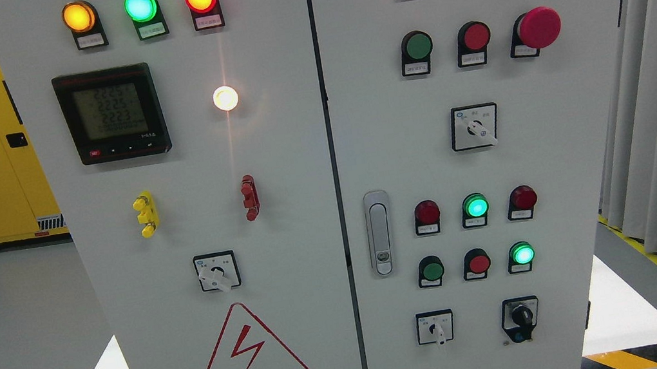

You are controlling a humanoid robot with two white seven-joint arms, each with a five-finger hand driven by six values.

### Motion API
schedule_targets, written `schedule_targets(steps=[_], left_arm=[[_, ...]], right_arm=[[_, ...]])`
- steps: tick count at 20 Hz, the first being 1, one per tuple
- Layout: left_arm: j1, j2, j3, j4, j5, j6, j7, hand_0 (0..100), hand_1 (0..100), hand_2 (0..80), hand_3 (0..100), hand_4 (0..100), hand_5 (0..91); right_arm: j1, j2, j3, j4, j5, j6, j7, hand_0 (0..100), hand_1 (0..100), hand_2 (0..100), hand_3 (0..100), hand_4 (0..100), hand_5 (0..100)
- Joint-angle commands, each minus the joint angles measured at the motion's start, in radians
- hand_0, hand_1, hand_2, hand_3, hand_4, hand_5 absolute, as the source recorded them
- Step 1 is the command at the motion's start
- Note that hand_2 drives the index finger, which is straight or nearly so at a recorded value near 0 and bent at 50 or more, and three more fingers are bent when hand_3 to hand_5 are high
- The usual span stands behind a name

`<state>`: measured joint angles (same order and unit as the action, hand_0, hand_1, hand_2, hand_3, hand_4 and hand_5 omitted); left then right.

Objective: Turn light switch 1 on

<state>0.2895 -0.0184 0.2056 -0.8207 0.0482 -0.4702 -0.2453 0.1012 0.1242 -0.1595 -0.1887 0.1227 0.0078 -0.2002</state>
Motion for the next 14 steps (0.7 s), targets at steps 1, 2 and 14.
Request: schedule_targets(steps=[1, 2, 14], left_arm=[[-0.026, -0.011, 0.002, 0.576, -0.002, 0.013, -0.034, 33, 29, 5.3, 11, 20, 0.0], [-0.036, -0.009, -0.021, 0.604, -0.002, 0.019, -0.031, 33, 28, 2.5, 5, 16, 0.0], [-0.073, -0.015, -0.227, 0.669, -0.002, 0.265, 0.03, 32, 23, 0.0, 0, 0, 0.0]], right_arm=[[0.0, 0.0, 0.0, 0.0, 0.0, 0.0, 0.001, 0, 50, 4, 0, 0, 0], [0.0, 0.0, 0.0, 0.0, 0.0, 0.0, 0.001, 0, 50, 4, 0, 0, 0], [0.0, 0.0, 0.0, 0.0, 0.0, 0.0, 0.001, 0, 50, 4, 0, 0, 0]])
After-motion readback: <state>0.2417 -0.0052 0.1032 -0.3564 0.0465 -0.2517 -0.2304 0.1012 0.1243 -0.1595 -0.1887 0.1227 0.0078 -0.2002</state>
